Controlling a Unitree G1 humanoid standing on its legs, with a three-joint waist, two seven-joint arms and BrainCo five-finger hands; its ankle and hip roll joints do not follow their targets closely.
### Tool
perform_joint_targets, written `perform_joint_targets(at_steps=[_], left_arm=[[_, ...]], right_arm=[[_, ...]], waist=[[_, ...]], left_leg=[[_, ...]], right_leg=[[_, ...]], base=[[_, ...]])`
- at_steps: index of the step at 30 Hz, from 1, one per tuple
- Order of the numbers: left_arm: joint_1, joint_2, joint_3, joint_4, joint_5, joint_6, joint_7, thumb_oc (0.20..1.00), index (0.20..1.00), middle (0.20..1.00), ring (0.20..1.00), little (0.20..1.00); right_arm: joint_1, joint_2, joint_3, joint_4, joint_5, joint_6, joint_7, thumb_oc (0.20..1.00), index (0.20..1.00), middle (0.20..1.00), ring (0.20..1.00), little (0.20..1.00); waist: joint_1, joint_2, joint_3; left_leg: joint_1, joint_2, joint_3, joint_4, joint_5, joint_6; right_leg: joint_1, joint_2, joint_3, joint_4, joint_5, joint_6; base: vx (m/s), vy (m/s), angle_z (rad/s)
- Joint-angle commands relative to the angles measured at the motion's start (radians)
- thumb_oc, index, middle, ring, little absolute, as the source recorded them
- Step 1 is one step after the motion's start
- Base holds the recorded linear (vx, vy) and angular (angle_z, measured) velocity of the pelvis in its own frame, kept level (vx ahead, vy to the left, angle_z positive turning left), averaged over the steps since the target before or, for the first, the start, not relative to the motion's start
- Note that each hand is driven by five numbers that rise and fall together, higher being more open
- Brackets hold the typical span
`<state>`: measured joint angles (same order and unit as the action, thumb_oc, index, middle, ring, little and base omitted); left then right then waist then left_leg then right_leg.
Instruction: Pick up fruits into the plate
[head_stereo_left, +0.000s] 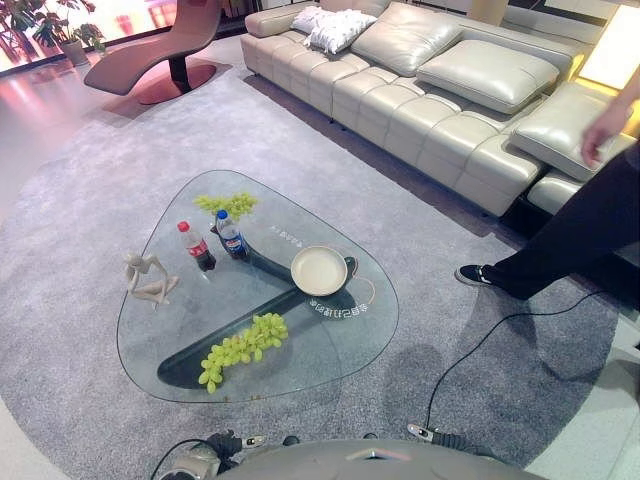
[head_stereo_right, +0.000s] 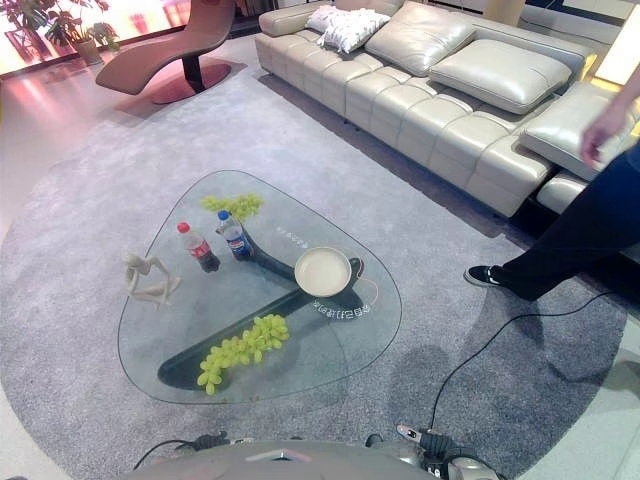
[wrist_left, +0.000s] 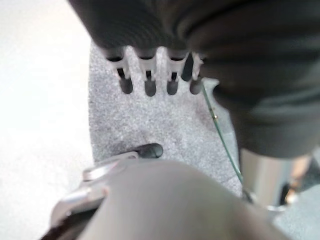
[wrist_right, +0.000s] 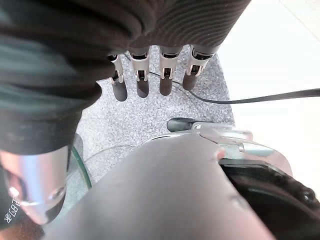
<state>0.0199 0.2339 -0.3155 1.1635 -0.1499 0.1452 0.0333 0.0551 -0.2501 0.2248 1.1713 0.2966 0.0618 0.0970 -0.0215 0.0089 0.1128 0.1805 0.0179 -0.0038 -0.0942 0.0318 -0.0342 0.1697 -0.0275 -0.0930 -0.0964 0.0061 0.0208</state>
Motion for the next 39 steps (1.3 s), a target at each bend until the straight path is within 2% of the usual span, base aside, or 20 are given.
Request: perform_joint_targets(at_steps=[1, 3, 9, 13, 21, 25, 27, 33, 39], left_arm=[[-0.086, -0.020, -0.008, 0.074, 0.058, -0.021, 0.019, 1.000, 1.000, 1.000, 1.000, 1.000], [-0.085, -0.016, -0.001, 0.078, 0.046, -0.040, 0.027, 1.000, 1.000, 1.000, 1.000, 1.000], [-0.083, -0.009, 0.012, 0.087, 0.084, -0.006, 0.050, 1.000, 1.000, 1.000, 1.000, 1.000], [-0.082, -0.009, -0.007, 0.089, 0.162, -0.015, 0.012, 1.000, 1.000, 1.000, 1.000, 1.000], [-0.092, 0.001, -0.057, 0.079, 0.227, -0.017, 0.073, 1.000, 1.000, 1.000, 1.000, 1.000], [-0.108, 0.014, -0.064, 0.069, 0.228, -0.044, 0.099, 1.000, 1.000, 1.000, 1.000, 1.000], [-0.124, 0.031, -0.087, 0.047, 0.253, -0.084, 0.112, 1.000, 1.000, 1.000, 1.000, 1.000], [-0.213, 0.074, -0.144, -0.005, 0.249, -0.125, 0.191, 1.000, 1.000, 1.000, 1.000, 1.000], [-0.314, 0.121, -0.151, -0.037, 0.249, -0.112, 0.322, 1.000, 1.000, 1.000, 1.000, 1.000]], right_arm=[[-0.077, 0.043, 0.034, 0.038, 0.039, -0.023, 0.014, 1.000, 1.000, 1.000, 1.000, 1.000], [-0.078, 0.041, 0.028, 0.043, 0.034, -0.023, 0.018, 1.000, 1.000, 1.000, 1.000, 1.000], [-0.078, 0.035, 0.024, 0.061, 0.036, -0.025, 0.022, 1.000, 1.000, 1.000, 1.000, 1.000], [-0.085, 0.031, 0.027, 0.068, 0.038, -0.020, 0.025, 1.000, 1.000, 1.000, 1.000, 1.000], [-0.095, 0.019, 0.041, 0.065, 0.038, -0.013, 0.035, 1.000, 1.000, 1.000, 1.000, 1.000], [-0.103, 0.009, 0.052, 0.054, 0.049, -0.013, 0.040, 1.000, 1.000, 1.000, 1.000, 1.000], [-0.110, -0.009, 0.059, 0.040, 0.065, -0.018, 0.051, 1.000, 1.000, 1.000, 1.000, 1.000], [-0.163, -0.057, 0.074, -0.008, 0.108, -0.047, 0.065, 1.000, 1.000, 1.000, 1.000, 1.000], [-0.219, -0.100, 0.090, -0.058, 0.139, -0.074, 0.068, 1.000, 1.000, 1.000, 1.000, 1.000]], waist=[[0.023, -0.017, 0.029], [0.022, -0.016, 0.027], [0.025, -0.014, 0.021], [0.025, -0.012, 0.021], [0.021, -0.016, 0.042], [0.020, -0.022, 0.062], [0.020, -0.023, 0.084], [0.002, -0.007, 0.167], [-0.007, 0.013, 0.253]], left_leg=[[0.027, -0.042, -0.026, 0.007, -0.131, 0.042], [0.028, -0.042, -0.026, 0.007, -0.130, 0.041], [0.028, -0.041, -0.025, 0.007, -0.130, 0.040], [0.027, -0.040, -0.022, 0.007, -0.129, 0.039], [0.018, -0.034, -0.011, 0.013, -0.127, 0.039], [-0.002, -0.030, -0.005, 0.022, -0.125, 0.040], [-0.025, -0.025, -0.007, 0.027, -0.120, 0.040], [-0.121, -0.020, -0.019, 0.043, -0.091, 0.037], [-0.204, -0.028, -0.036, 0.058, -0.065, 0.031]], right_leg=[[-0.006, -0.022, 0.042, 0.048, -0.037, 0.052], [-0.005, -0.022, 0.042, 0.049, -0.037, 0.052], [-0.003, -0.025, 0.034, 0.048, -0.039, 0.053], [-0.005, -0.023, 0.034, 0.051, -0.041, 0.051], [-0.023, -0.020, 0.042, 0.065, -0.043, 0.053], [-0.048, -0.014, 0.050, 0.079, -0.044, 0.051], [-0.079, -0.007, 0.053, 0.093, -0.045, 0.047], [-0.186, 0.009, 0.062, 0.131, -0.040, 0.034], [-0.263, 0.014, 0.071, 0.142, -0.026, 0.026]], base=[[0.00, 0.000, 0.00], [0.02, 0.004, 0.00], [0.04, 0.000, 0.02], [0.04, -0.001, 0.01], [0.04, -0.011, -0.01], [0.02, -0.019, -0.04], [0.00, -0.018, -0.04], [-0.14, 0.022, -0.09], [-0.11, 0.049, -0.04]])
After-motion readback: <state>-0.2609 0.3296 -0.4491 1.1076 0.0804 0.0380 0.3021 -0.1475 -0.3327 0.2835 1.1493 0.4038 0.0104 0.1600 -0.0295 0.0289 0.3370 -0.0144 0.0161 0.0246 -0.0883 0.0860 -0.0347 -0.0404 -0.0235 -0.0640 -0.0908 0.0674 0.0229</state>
